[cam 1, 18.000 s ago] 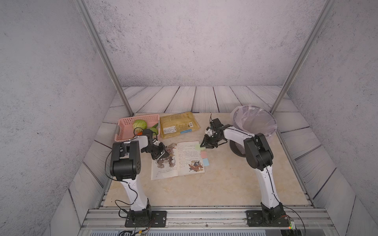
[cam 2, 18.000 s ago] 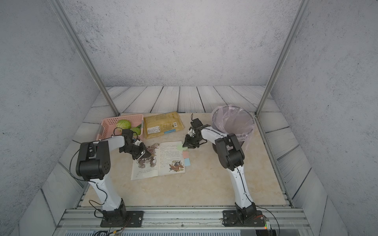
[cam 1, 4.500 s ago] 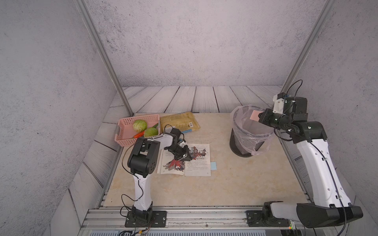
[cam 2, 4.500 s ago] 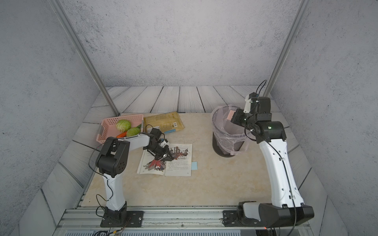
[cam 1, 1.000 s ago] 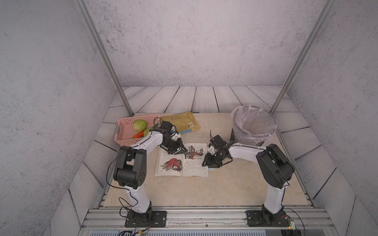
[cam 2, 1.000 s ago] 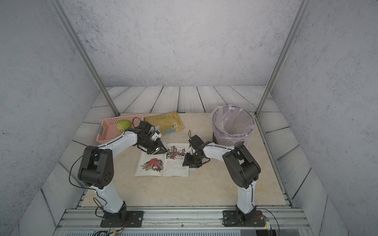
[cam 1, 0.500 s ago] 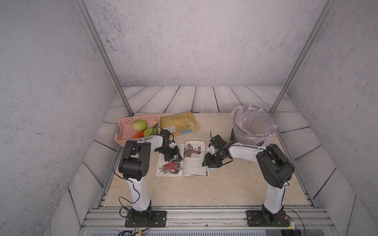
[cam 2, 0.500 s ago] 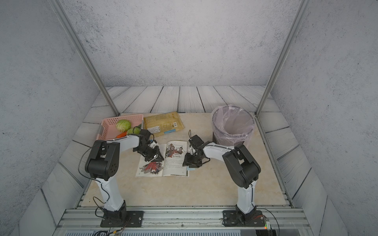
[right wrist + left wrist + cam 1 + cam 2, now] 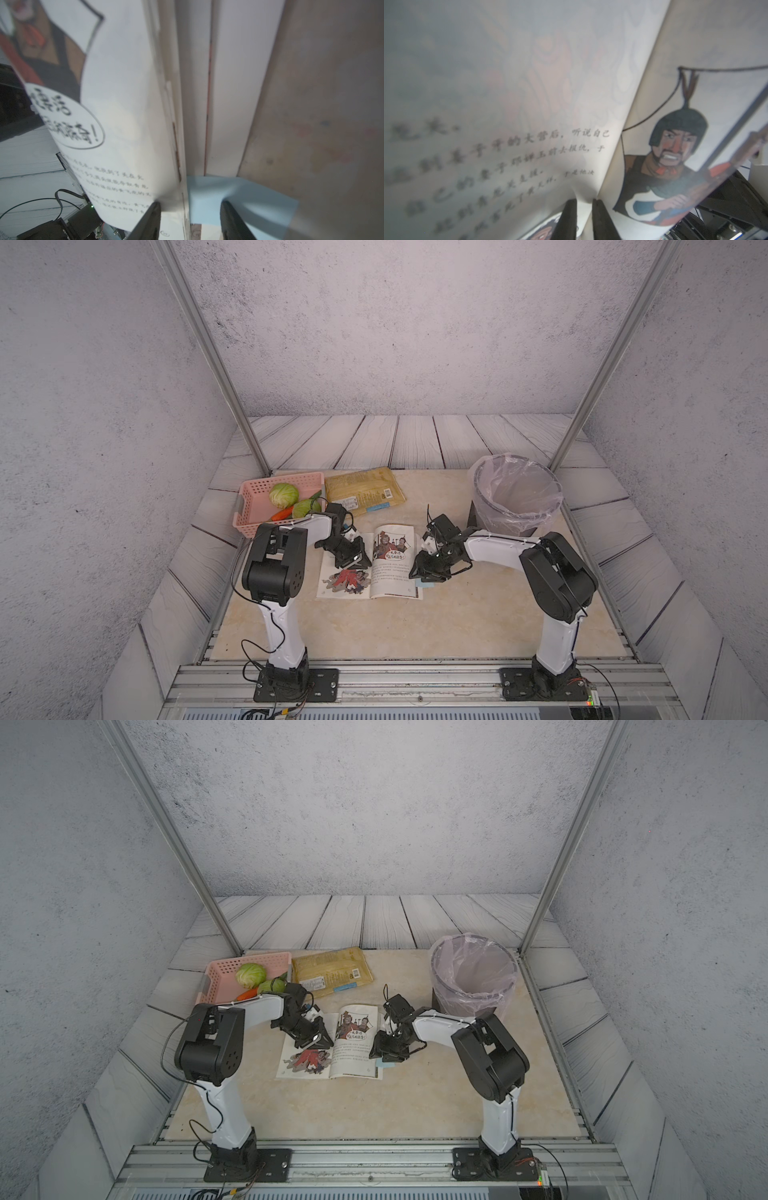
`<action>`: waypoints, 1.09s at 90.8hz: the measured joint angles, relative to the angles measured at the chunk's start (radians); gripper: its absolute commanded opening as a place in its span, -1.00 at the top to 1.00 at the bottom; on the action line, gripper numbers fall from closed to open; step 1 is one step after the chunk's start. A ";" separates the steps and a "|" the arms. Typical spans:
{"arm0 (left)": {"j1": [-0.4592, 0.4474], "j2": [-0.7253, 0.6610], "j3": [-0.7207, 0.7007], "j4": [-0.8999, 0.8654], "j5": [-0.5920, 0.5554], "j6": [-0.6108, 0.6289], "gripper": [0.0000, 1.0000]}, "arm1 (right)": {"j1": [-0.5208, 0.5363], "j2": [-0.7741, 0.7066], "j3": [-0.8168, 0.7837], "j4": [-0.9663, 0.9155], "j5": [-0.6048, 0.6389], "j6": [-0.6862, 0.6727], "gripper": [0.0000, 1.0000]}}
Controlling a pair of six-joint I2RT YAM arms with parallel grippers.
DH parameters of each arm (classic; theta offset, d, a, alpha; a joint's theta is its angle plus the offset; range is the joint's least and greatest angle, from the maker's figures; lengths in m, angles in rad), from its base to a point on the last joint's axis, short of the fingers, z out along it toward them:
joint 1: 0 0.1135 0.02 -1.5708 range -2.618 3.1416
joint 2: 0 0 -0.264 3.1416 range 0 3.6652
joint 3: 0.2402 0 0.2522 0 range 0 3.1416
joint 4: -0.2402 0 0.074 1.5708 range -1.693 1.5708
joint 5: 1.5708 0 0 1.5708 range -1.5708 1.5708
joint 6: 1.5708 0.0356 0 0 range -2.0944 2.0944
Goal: Peel off the used sticky note
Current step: Turn the page of the book at the center of the board.
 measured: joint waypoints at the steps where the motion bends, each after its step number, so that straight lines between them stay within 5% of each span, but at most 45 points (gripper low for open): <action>1: 0.000 0.000 0.000 0.000 0.000 0.000 0.60 | 0.000 0.000 0.000 0.000 -0.003 0.002 -0.02; 99: -0.002 -0.001 0.000 0.003 -0.002 0.000 0.60 | 0.066 0.040 0.237 0.022 -0.136 0.097 -0.02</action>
